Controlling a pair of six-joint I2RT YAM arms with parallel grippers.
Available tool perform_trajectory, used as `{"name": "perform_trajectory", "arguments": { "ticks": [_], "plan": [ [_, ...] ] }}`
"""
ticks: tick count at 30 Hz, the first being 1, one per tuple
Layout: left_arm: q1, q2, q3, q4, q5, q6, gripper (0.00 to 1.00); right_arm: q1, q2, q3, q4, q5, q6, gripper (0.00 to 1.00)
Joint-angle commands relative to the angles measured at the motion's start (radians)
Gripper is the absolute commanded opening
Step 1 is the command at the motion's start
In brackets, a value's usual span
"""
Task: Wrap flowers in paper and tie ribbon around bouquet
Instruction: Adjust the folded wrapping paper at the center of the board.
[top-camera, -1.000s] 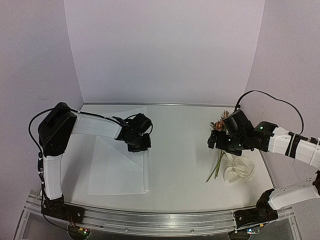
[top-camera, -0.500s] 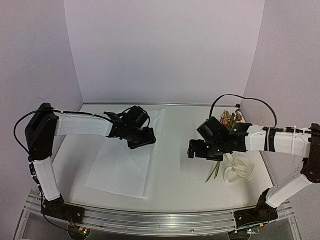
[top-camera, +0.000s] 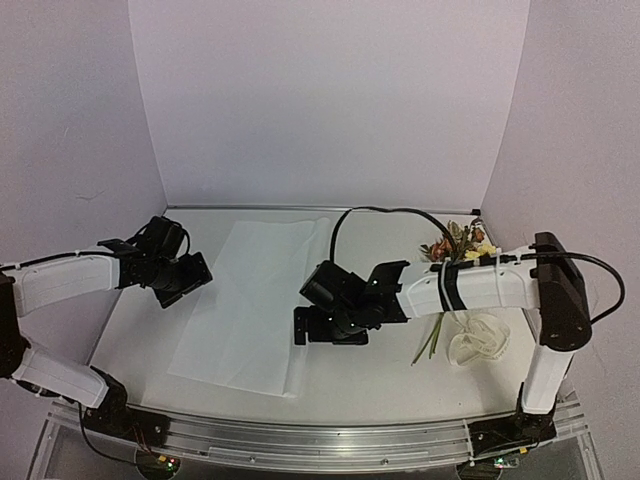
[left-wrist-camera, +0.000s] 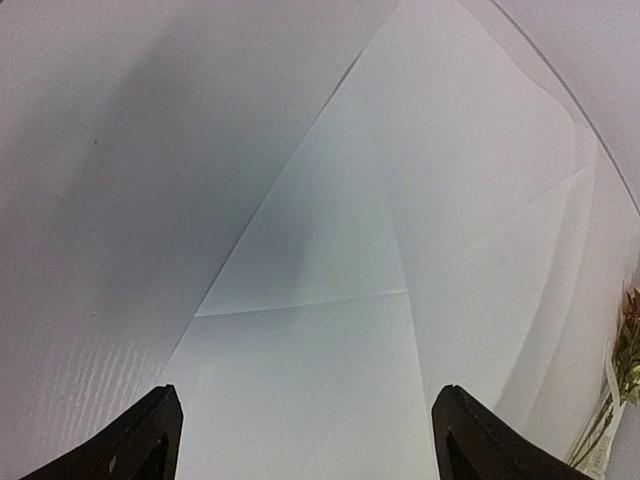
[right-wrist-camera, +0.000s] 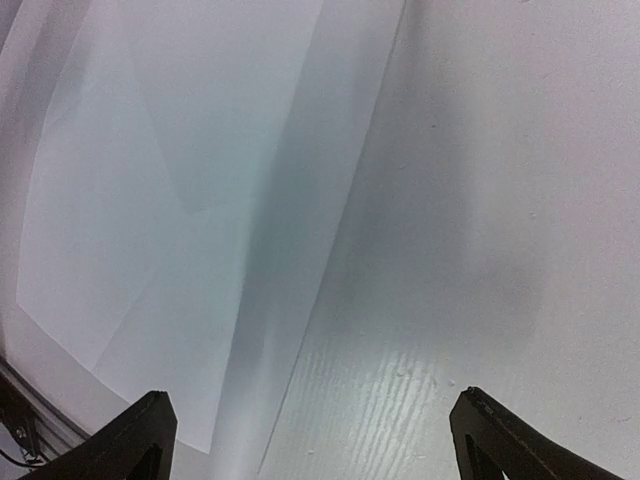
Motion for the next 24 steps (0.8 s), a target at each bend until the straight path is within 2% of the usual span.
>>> {"name": "perform_trajectory", "arguments": {
  "ticks": [1, 8, 13, 16, 22, 24],
  "plan": [
    [0.060, -0.056, -0.075, 0.005, 0.031, 0.018, 0.90, 0.017, 0.069, 0.083, 0.003, -0.026, 0.018, 0.98],
    [0.083, -0.034, -0.143, 0.074, 0.088, 0.034, 0.93, 0.019, 0.151, 0.134, 0.003, -0.031, 0.009, 0.97],
    [0.084, 0.002, -0.165, 0.111, 0.120, 0.038, 0.94, 0.016, 0.208, 0.169, 0.002, -0.045, 0.005, 0.87],
    [0.084, 0.023, -0.167, 0.124, 0.123, 0.041, 0.94, 0.007, 0.222, 0.167, 0.002, -0.048, 0.005, 0.77],
    [0.086, 0.063, -0.153, 0.130, 0.175, 0.065, 0.89, -0.042, 0.162, 0.083, 0.004, -0.041, -0.013, 0.46],
    [0.089, 0.070, -0.146, 0.119, 0.179, 0.075, 0.86, -0.057, 0.145, 0.064, 0.005, -0.046, -0.026, 0.39]
  ]
}}
